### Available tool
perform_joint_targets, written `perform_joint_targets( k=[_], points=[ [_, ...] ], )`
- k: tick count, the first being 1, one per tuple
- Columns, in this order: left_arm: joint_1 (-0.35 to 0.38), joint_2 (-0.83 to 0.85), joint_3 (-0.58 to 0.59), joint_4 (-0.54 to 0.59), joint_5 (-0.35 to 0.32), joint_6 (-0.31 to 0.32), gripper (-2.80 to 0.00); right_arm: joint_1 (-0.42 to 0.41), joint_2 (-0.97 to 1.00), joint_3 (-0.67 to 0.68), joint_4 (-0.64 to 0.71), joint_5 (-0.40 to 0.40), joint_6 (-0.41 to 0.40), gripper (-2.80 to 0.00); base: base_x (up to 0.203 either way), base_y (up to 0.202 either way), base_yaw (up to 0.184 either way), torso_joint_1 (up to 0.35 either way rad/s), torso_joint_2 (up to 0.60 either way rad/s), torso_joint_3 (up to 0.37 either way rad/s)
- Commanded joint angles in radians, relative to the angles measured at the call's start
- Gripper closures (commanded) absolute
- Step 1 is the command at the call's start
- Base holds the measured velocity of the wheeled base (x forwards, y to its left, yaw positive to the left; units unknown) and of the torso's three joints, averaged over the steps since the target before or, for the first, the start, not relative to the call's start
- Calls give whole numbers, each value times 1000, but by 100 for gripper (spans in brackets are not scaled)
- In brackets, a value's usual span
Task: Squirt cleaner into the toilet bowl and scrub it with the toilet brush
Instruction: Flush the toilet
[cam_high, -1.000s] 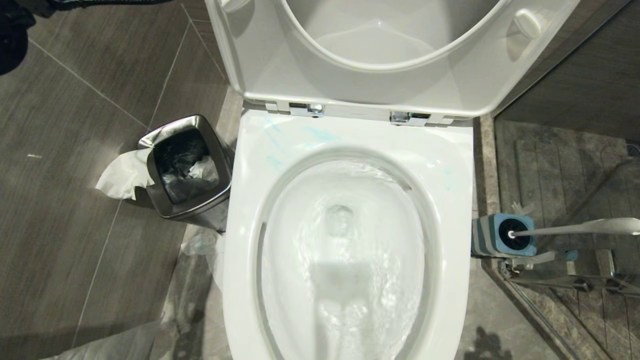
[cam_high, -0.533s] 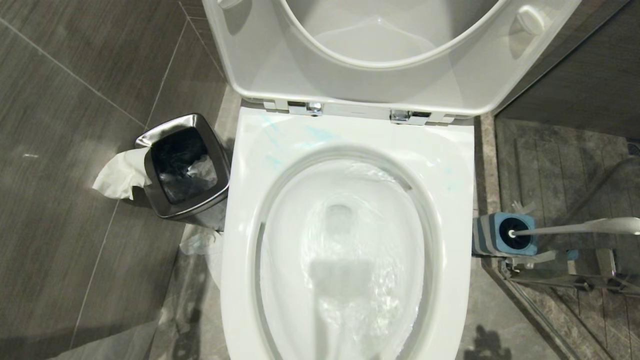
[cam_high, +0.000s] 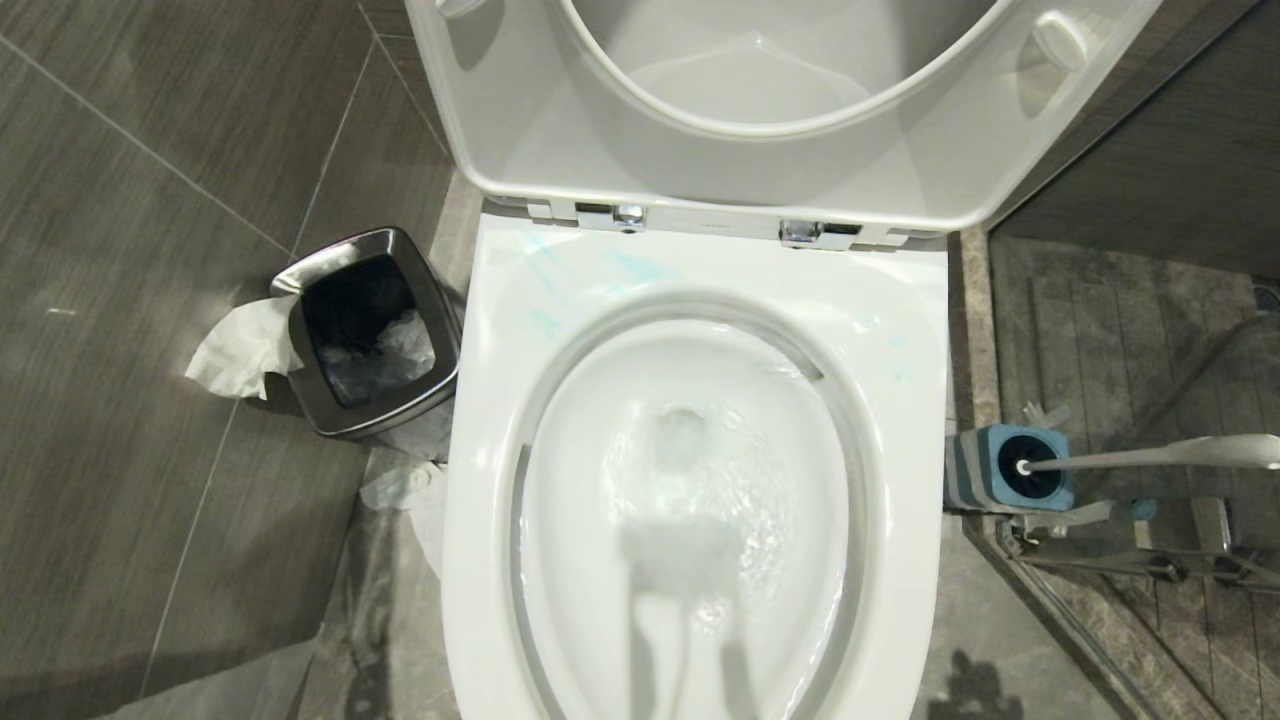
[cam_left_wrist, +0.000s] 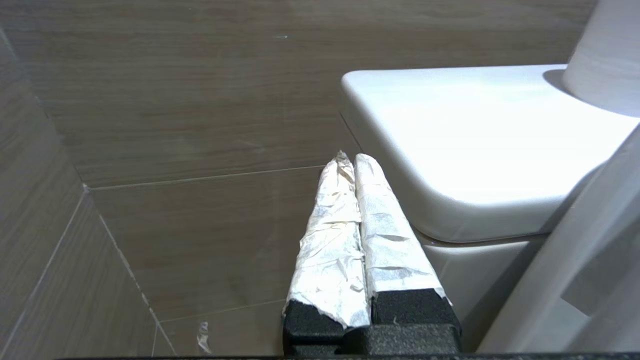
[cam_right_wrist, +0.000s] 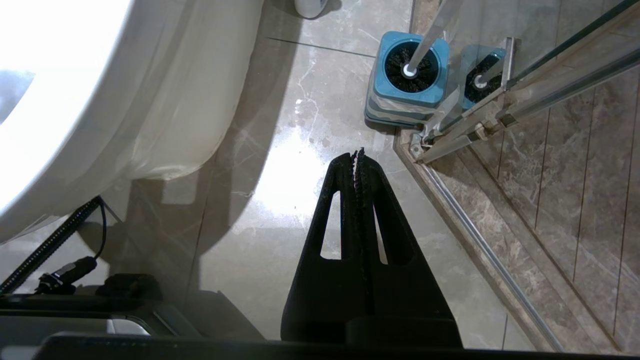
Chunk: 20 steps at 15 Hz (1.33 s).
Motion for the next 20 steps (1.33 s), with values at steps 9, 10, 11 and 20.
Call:
perform_joint_targets(
  k=[9, 10, 11, 20],
  points=[
    [49, -205, 0, 475, -167, -104, 0, 0, 1, 0, 0, 0, 1, 0, 0, 0, 0, 0, 0, 0],
    [49, -209, 8, 497, -202, -149, 0, 0, 1, 0, 0, 0, 0, 0, 0, 0, 0, 0, 0, 0],
    [50, -207, 11, 503, -242, -194, 0, 0, 1, 0, 0, 0, 1, 0, 0, 0, 0, 0, 0, 0],
    [153, -90, 14, 418, -292, -293, 0, 0, 1, 0, 0, 0, 1, 0, 0, 0, 0, 0, 0, 0]
  ],
)
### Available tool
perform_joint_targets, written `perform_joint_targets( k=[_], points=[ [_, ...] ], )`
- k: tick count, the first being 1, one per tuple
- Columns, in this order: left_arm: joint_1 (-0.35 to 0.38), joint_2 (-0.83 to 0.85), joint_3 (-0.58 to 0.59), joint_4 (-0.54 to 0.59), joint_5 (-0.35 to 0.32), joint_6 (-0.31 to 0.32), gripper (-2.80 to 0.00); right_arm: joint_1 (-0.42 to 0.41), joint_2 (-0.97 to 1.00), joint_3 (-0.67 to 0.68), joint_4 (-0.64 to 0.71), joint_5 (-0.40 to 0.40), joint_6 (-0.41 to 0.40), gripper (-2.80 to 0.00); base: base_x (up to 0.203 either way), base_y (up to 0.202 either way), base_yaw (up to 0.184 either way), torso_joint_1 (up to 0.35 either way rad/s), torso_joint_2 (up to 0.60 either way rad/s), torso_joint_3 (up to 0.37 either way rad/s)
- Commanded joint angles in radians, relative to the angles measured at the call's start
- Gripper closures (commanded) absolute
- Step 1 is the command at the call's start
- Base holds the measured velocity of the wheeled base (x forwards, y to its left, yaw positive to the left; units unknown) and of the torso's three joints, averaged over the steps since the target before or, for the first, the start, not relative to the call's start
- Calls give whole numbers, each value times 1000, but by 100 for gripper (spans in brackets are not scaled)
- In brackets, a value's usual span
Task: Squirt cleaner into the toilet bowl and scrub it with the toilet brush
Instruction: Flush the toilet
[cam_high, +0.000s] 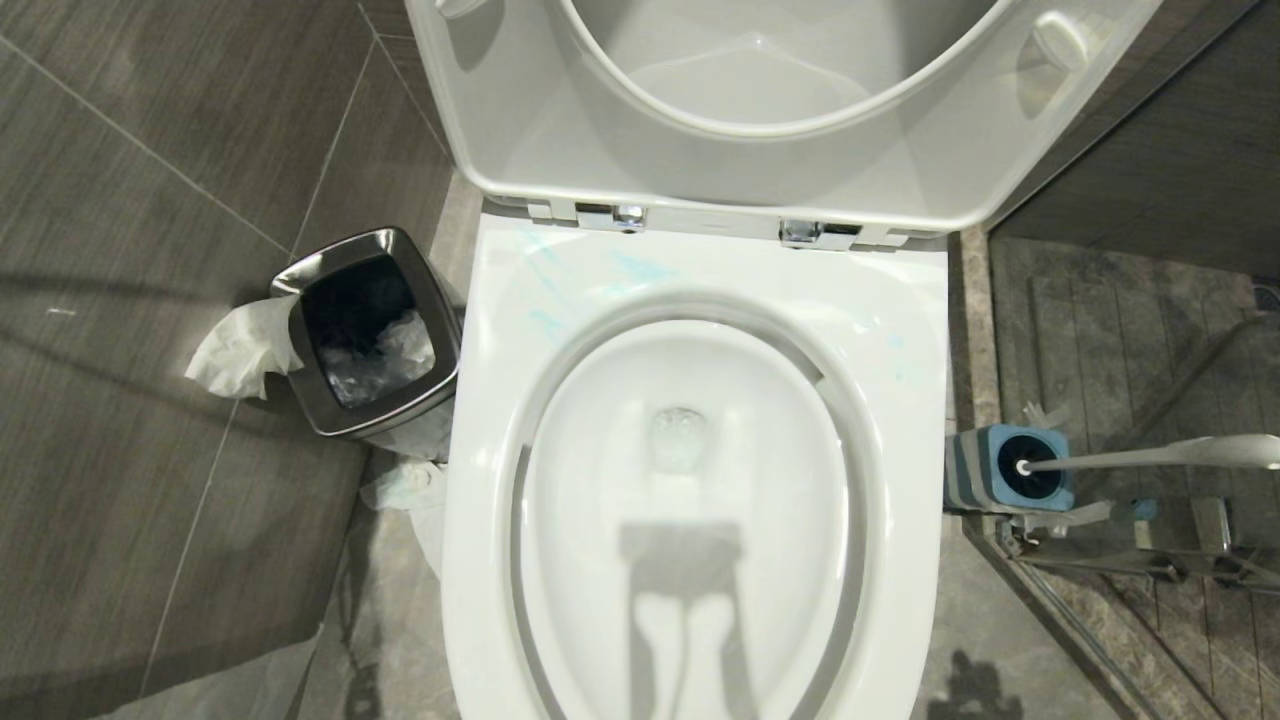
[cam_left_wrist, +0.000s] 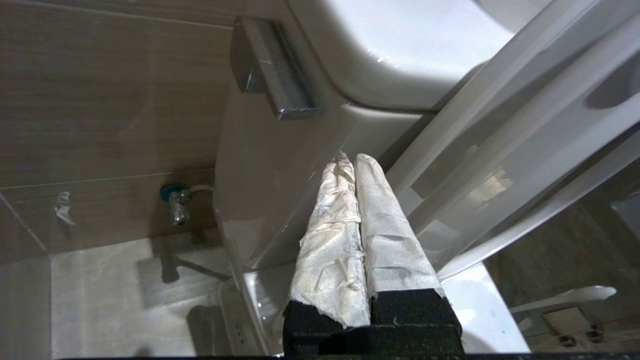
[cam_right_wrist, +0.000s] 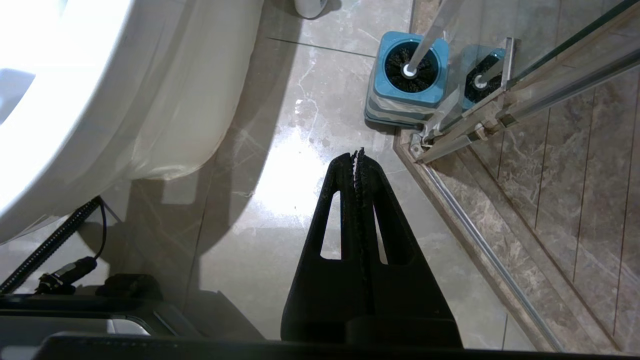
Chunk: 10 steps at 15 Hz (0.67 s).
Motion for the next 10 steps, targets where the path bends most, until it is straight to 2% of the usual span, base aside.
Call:
perform_joint_targets(
  k=[1, 4, 7, 10],
  points=[
    [8, 30, 1, 0, 4, 8, 0, 0, 1, 0, 0, 0, 0, 0, 0, 0, 0, 0, 0, 0],
    [24, 42, -13, 25, 11, -3, 0, 0, 1, 0, 0, 0, 0, 0, 0, 0, 0, 0, 0, 0],
    [101, 23, -13, 161, 15, 50, 0, 0, 1, 0, 0, 0, 0, 0, 0, 0, 0, 0, 0, 0],
    [110, 35, -15, 173, 16, 60, 0, 0, 1, 0, 0, 0, -1, 0, 0, 0, 0, 0, 0, 0]
  ],
)
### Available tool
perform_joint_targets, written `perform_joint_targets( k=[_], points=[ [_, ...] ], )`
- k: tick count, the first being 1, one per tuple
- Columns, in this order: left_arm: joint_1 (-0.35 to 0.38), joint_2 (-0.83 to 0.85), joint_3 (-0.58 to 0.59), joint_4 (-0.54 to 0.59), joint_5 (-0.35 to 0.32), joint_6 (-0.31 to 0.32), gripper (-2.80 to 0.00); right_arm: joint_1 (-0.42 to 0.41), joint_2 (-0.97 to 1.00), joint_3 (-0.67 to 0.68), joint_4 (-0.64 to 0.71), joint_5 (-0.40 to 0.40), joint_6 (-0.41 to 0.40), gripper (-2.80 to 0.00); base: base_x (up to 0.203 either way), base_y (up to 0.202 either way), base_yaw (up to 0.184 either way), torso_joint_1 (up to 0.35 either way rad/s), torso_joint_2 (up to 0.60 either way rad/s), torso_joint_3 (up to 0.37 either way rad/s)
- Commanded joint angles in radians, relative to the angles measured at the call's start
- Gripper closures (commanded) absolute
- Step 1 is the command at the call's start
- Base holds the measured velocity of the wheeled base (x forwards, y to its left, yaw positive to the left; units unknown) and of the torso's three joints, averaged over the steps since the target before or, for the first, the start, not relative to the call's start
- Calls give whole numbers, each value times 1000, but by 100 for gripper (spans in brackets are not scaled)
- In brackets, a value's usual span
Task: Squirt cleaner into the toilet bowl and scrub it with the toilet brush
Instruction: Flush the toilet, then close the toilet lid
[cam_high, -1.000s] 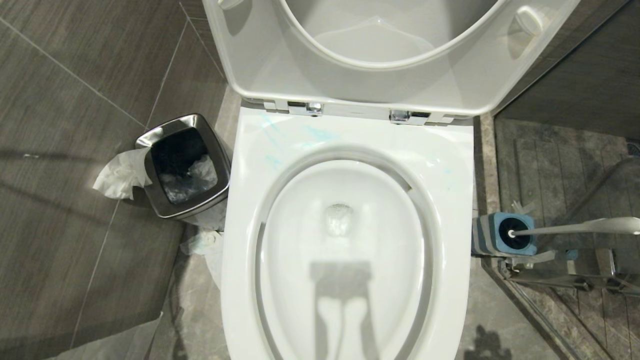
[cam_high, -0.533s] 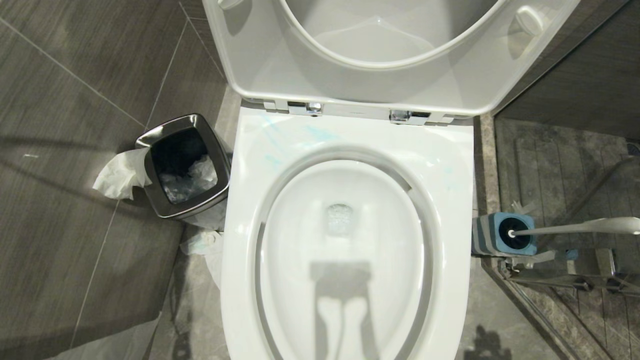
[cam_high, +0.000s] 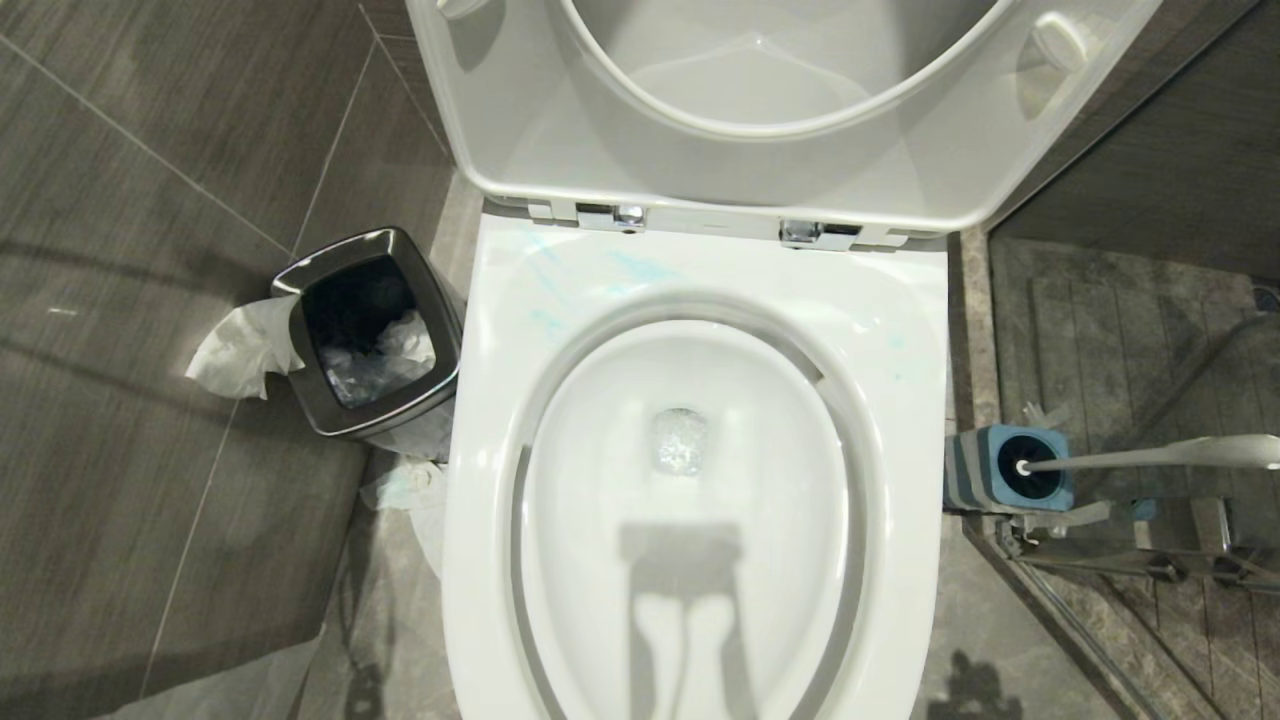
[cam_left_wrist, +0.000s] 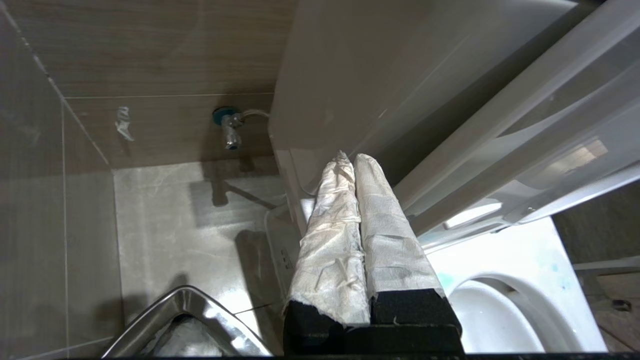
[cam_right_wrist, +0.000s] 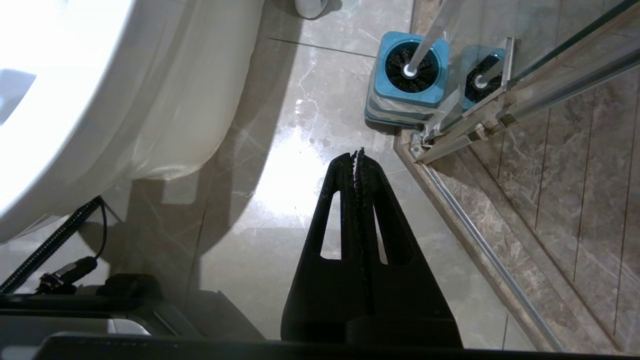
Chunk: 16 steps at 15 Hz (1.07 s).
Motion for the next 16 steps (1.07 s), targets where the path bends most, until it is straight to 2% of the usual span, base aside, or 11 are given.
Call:
perform_joint_targets(
  k=[1, 7, 12, 16],
  points=[
    [5, 13, -5, -1, -5, 1, 0, 0, 1, 0, 0, 0, 0, 0, 0, 0, 0, 0, 0, 0],
    [-18, 47, -9, -3, -10, 0, 0, 0, 1, 0, 0, 0, 0, 0, 0, 0, 0, 0, 0, 0],
    [-92, 123, -14, -153, -12, -8, 0, 0, 1, 0, 0, 0, -1, 0, 0, 0, 0, 0, 0, 0],
    [-124, 146, -13, -174, -48, -24, 0, 0, 1, 0, 0, 0, 0, 0, 0, 0, 0, 0, 0, 0]
  ],
)
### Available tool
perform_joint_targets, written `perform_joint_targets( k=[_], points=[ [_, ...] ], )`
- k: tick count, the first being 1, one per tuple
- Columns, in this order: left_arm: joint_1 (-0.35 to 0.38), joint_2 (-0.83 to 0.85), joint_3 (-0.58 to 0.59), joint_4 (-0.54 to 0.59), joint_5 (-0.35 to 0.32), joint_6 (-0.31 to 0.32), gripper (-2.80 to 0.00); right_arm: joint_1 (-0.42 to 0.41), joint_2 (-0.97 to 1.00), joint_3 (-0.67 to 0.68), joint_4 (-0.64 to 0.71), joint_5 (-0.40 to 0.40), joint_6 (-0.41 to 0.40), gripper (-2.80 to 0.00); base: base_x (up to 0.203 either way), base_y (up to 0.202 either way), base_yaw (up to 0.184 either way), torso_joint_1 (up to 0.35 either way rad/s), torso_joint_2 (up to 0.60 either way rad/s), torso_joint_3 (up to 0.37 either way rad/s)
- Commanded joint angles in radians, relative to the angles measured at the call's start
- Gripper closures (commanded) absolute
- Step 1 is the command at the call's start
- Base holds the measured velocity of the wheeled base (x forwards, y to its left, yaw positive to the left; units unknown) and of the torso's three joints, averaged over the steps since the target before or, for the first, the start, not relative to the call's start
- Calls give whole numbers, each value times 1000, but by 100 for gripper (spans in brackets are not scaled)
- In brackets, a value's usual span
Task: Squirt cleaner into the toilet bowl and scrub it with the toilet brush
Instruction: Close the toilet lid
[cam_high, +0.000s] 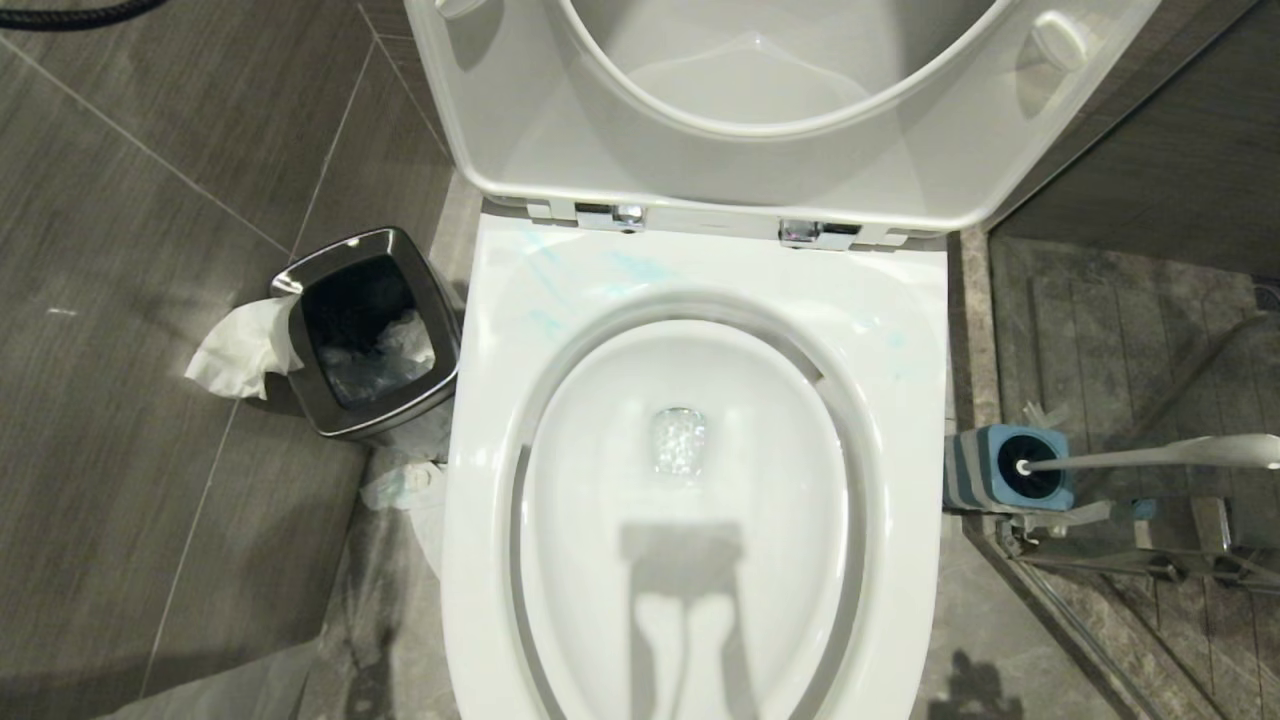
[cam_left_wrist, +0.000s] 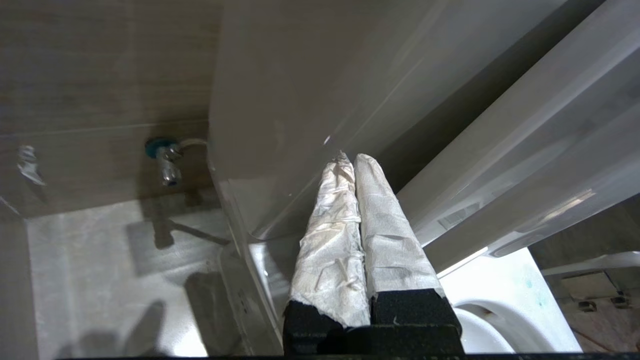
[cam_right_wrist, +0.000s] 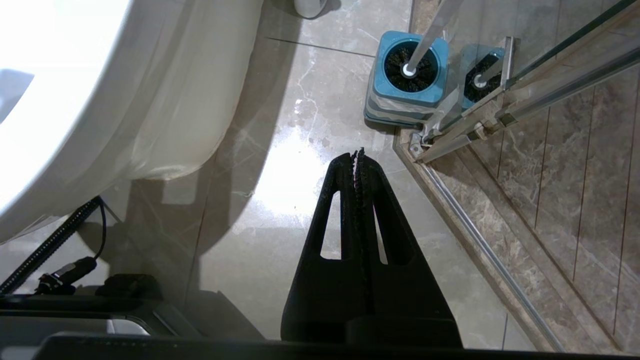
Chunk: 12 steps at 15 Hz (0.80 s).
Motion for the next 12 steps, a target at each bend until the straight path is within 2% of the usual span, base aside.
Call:
perform_joint_targets(
  k=[1, 4, 8, 12],
  points=[
    [-29, 19, 0, -1, -5, -16, 0, 0, 1, 0, 0, 1, 0, 0, 0, 0, 0, 0, 0, 0],
    [-46, 32, 0, -8, -9, -28, 0, 0, 1, 0, 0, 1, 0, 0, 0, 0, 0, 0, 0, 0],
    [-47, 79, 0, -134, -11, -35, 0, 0, 1, 0, 0, 1, 0, 0, 0, 0, 0, 0, 0, 0],
    [-73, 77, 0, -139, -17, -75, 0, 0, 1, 0, 0, 1, 0, 0, 0, 0, 0, 0, 0, 0]
  ],
)
